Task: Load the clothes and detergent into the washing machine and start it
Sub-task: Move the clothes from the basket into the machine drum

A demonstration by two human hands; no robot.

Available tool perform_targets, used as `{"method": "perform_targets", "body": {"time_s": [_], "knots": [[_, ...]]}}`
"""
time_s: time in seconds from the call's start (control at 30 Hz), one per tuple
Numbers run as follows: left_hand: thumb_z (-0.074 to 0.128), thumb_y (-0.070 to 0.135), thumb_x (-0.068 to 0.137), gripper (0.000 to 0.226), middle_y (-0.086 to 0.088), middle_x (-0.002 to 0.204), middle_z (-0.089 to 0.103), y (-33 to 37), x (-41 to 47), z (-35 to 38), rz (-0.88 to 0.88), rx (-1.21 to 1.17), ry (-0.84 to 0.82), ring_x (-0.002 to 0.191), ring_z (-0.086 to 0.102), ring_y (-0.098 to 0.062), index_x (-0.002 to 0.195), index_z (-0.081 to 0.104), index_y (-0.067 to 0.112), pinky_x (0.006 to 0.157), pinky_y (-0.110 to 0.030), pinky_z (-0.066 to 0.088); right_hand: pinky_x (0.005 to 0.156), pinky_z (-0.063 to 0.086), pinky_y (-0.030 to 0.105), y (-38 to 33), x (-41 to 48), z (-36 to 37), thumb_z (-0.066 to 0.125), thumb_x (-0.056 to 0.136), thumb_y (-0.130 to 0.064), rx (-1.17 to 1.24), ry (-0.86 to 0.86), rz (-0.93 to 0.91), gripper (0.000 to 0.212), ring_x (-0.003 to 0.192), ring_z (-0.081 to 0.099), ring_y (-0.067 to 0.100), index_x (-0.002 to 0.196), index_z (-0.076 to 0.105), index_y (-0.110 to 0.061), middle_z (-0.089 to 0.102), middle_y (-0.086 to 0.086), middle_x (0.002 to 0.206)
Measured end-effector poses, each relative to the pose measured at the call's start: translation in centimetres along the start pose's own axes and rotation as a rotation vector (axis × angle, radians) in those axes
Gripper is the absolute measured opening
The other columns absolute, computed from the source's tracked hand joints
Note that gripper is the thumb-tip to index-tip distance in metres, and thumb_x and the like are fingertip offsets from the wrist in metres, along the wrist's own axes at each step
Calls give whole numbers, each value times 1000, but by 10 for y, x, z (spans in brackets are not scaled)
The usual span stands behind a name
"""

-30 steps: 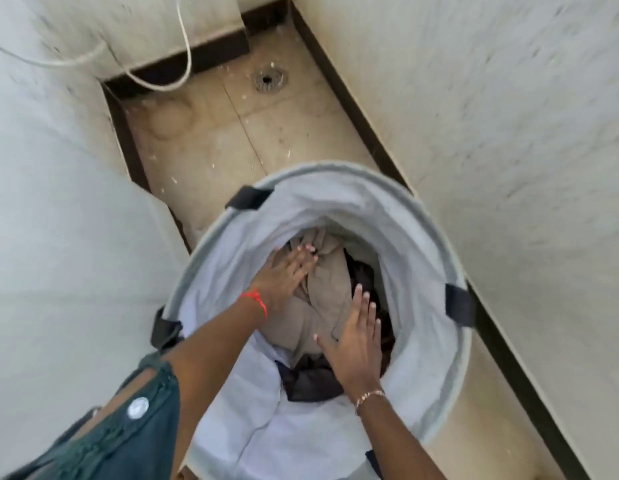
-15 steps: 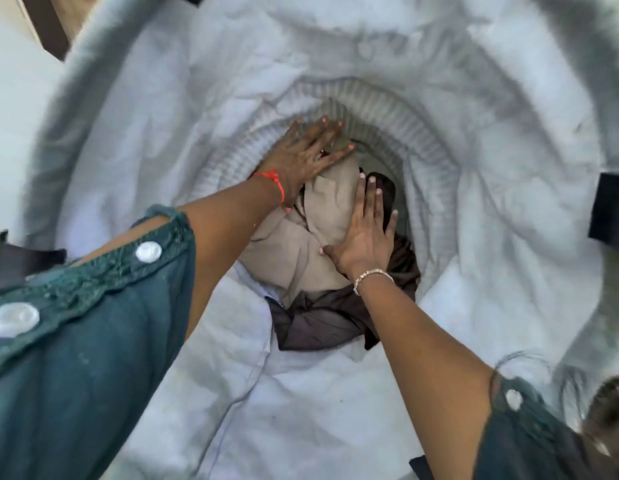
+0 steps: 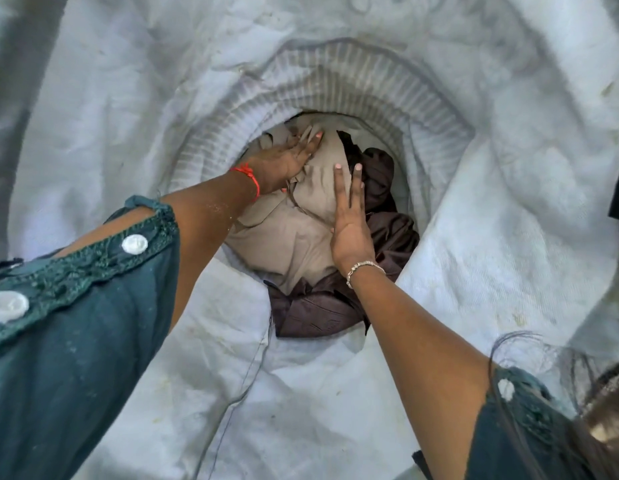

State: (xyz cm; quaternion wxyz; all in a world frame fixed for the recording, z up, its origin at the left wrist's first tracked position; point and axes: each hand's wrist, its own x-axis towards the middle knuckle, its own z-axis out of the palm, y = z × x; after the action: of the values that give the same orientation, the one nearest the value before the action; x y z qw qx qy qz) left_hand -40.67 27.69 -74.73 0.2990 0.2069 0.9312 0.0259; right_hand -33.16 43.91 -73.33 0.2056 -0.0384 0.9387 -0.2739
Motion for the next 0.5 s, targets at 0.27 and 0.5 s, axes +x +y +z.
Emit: {"method": "perform_targets", "body": {"time_s": [0.27,0.5], "knots": [[17,-1,99,53,-23,155,9,12,-31,2,-70,173,90,143,17,-33,145,-9,-3,106,-49,30,66,36,20,-16,-20,-12,30,63,36,-25,-83,-12,116,145,-7,19,146,-6,-37,-23,-4,155],[10,13,86,61,-20,141,45,26,-90,-42,-137,190,162,131,43,-28,141,31,-2,98,-45,43,106,37,36,-56,-61,-52,37,76,26,26,-103,36,101,145,2,18,146,-1,-36,-8,-1,158]]}}
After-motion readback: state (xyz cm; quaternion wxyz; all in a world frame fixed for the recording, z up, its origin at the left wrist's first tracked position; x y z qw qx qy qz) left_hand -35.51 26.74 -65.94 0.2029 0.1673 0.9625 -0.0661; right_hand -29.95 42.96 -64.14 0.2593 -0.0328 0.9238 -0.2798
